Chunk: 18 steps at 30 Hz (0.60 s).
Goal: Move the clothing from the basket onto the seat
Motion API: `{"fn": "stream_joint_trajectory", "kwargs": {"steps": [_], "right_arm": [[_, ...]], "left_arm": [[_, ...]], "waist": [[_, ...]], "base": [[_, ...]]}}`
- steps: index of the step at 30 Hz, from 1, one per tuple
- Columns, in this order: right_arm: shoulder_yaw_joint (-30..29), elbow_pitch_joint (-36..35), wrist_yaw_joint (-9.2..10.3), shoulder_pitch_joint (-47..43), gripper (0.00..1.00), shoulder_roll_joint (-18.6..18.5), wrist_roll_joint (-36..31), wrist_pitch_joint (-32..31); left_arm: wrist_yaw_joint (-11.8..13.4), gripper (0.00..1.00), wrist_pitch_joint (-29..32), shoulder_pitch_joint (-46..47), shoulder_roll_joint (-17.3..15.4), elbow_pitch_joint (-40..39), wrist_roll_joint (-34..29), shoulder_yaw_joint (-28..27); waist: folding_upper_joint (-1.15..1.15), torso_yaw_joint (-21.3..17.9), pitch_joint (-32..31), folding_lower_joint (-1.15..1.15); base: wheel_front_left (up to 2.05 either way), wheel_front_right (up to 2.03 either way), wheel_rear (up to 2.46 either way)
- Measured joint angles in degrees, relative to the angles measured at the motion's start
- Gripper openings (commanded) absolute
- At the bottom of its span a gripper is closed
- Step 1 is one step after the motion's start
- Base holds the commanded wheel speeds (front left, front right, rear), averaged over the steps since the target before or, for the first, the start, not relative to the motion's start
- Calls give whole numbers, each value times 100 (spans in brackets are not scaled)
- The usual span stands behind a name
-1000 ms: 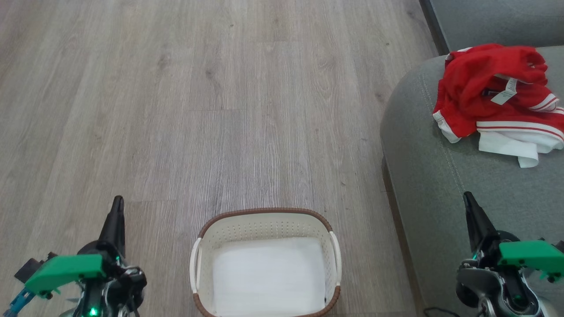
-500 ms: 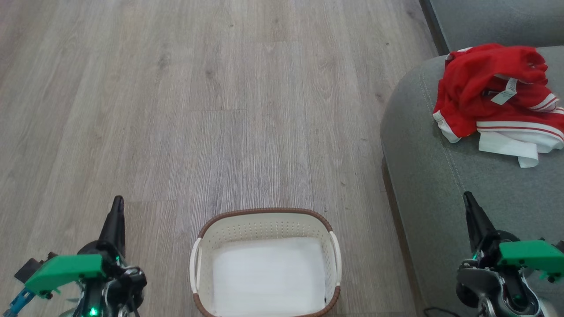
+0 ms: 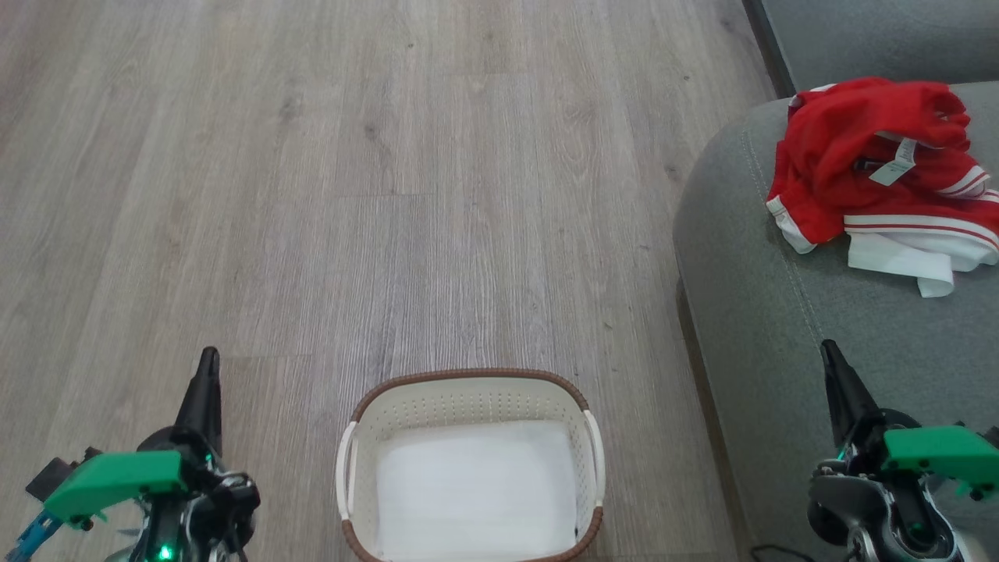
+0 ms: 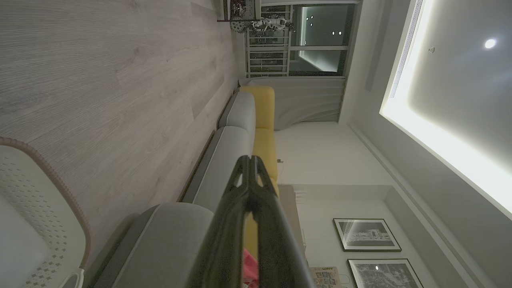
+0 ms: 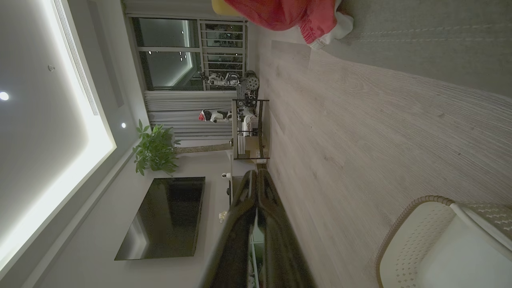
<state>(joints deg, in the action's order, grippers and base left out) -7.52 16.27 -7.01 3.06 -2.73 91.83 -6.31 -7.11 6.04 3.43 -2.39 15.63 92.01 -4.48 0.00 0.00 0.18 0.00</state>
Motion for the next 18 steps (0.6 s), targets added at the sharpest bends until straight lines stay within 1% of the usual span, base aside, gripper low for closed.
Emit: {"fn": "stream_joint_trajectory", "kwargs": {"steps": [18], "right_arm": [[-1,0,0,0,0,0,0,0]], "left_arm": [[0,0,0,0,0,0,0,0]], "waist": [[0,0,0,0]], "base": [[0,0,0]]}}
